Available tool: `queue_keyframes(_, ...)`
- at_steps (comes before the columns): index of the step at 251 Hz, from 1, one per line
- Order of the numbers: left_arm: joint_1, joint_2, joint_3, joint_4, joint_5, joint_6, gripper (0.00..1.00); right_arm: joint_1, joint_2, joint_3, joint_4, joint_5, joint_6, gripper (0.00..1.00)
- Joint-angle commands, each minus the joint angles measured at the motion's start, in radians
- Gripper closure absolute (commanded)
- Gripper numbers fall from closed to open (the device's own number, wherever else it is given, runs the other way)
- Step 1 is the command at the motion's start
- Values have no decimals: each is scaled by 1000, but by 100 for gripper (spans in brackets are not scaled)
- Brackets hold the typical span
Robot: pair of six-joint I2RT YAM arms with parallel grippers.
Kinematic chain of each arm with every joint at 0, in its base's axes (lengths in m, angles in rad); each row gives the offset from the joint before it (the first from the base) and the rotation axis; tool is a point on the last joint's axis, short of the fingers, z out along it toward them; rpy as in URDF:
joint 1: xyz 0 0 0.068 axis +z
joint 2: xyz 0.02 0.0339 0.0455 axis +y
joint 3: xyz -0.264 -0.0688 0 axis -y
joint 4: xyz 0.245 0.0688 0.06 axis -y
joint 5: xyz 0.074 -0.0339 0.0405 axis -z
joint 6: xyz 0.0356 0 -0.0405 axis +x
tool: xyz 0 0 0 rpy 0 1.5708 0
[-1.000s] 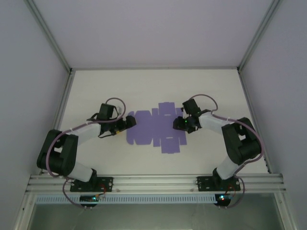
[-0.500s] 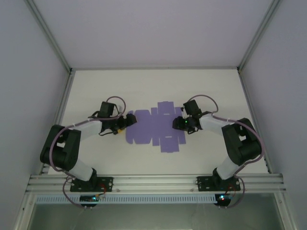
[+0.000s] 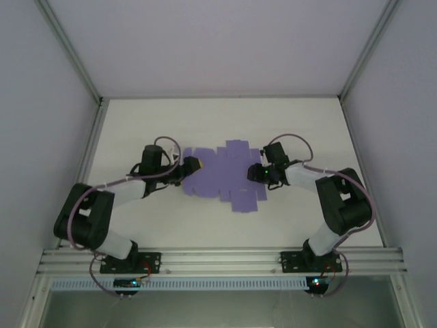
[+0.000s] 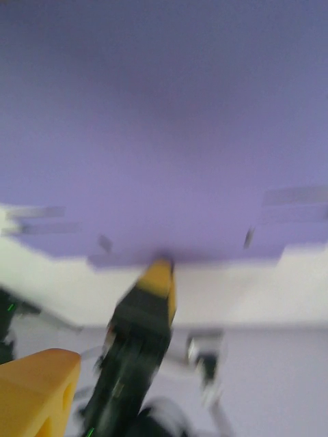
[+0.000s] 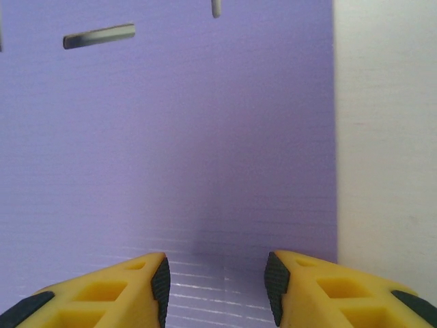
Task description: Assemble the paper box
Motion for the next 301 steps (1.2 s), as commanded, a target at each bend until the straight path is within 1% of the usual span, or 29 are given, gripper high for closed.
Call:
queue_keyframes(1,-32,-99,1,160,156,-57,8,29,76,-66,-94,-83,19,53)
queue_keyframes(23,-45,-134,-1,136,141,-43,9,29,77,-70,-89,-84,21,53)
queue_keyframes(40,-65,-133,12,59,98,-3,9,29,75,-71,-79,-90,20,53)
queue_keyframes(62,-98,-85,46,-42,51,51,11,29,77,-71,-71,-98,24,53)
queue_keyframes(99,-142,9,129,-136,22,111,14,28,78,-77,-70,-96,22,53)
queue_keyframes(132,-175,41,239,-368,-99,217,19,26,78,-84,-75,-89,25,52)
queue_keyframes(152,-176,28,265,-462,-172,260,23,25,75,-93,-65,-89,25,52)
queue_keyframes(173,-177,8,263,-484,-205,273,25,23,76,-99,-58,-89,29,52)
queue_keyframes(202,-177,-10,260,-495,-221,262,37,21,79,-95,-60,-89,27,52)
queue_keyframes(235,-177,-49,273,-572,-290,278,39,18,58,-90,-77,-83,22,50)
queue_keyframes(256,-174,-97,255,-585,-330,278,44,14,41,-89,-89,-78,15,49)
queue_keyframes(269,-168,-125,241,-565,-319,261,46,12,30,-90,-94,-78,8,48)
queue_keyframes(301,-155,-193,196,-496,-248,227,47,11,-3,-96,-98,-76,2,46)
